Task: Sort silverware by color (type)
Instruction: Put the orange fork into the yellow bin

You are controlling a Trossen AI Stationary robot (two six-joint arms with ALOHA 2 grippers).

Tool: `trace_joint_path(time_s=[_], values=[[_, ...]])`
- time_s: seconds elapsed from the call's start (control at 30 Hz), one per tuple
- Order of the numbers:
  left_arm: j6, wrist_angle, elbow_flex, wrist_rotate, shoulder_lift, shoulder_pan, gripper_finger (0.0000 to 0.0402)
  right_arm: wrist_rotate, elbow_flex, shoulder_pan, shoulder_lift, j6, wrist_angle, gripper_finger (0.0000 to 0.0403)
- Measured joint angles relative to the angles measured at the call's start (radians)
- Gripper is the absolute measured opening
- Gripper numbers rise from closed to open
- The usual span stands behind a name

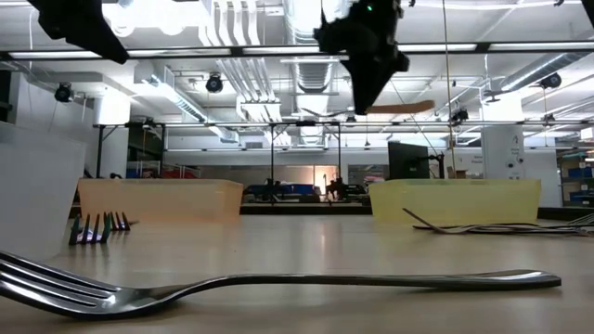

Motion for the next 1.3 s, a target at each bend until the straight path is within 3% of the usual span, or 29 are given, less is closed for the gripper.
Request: trace_joint_path(time_s=[0.33, 0.6, 1.0, 1.3], values=[[-0.007, 0.001, 0.0, -0.098, 0.001, 0.0, 0.0123, -0.029, -0.286, -0.335, -0.172, -0.172, -0.013, 0.0028], [-0.033, 0.005, 0.0, -0.13, 0.001, 0.0, 0.0123, -0.036, -0.418, -0.533, -0.251, -0.284, 0.007, 0.0029], [-0.034, 0.006, 0.0, -0.15, 0.001, 0.0, 0.0123, -0.057, -0.555, -0.571, -0.203, -0.308, 0.129, 0.004], [-0.034, 0.005, 0.0, -0.149, 0.001, 0.0, 0.0123, -0.054, -0.534, -0.569, -0.219, -0.301, 0.127, 0.0088]])
